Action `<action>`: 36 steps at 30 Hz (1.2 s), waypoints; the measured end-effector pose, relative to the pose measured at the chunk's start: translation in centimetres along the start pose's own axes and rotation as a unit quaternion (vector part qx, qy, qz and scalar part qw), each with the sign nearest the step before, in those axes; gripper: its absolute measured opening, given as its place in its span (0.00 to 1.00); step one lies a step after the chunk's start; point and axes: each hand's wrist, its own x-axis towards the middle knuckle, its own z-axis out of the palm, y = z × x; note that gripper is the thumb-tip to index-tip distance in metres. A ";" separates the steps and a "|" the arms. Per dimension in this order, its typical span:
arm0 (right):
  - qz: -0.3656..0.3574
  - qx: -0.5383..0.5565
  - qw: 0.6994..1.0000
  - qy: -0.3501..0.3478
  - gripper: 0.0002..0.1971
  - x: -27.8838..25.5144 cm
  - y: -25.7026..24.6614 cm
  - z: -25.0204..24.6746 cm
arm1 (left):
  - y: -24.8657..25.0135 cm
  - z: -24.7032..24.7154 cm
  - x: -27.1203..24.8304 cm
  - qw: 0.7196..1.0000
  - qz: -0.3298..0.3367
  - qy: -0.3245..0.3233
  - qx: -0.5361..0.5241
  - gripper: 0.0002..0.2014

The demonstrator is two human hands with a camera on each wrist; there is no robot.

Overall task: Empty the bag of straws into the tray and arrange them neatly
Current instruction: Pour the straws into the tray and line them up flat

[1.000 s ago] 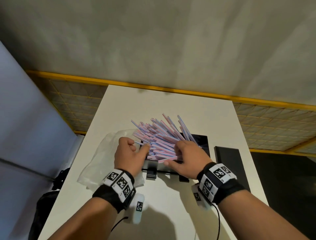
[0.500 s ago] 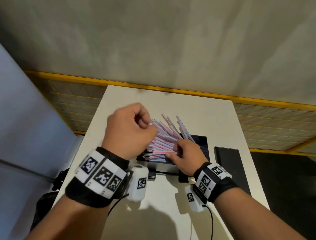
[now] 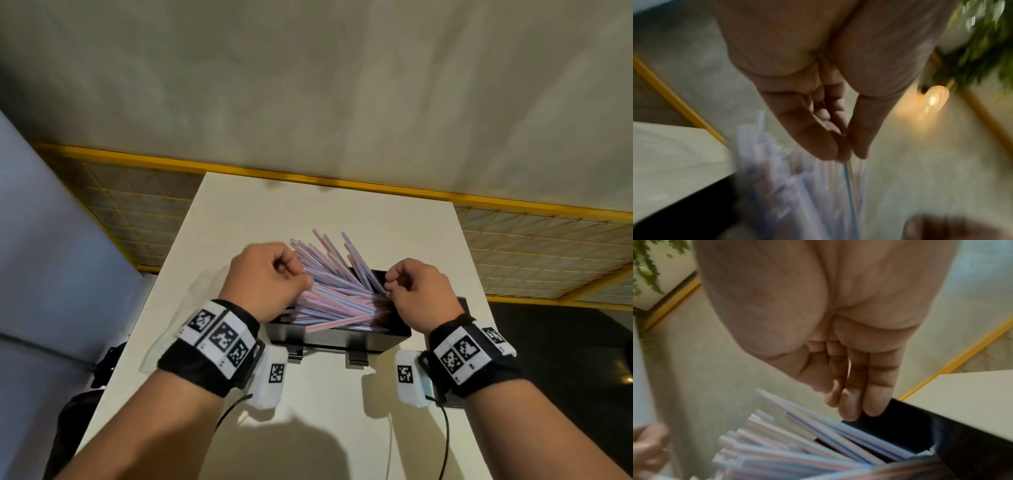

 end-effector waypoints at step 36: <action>-0.105 -0.256 0.915 -0.294 0.45 0.6 -1.3 7.6 | -5.6 4.3 0.0 0.973 -0.222 -0.003 -0.055 0.36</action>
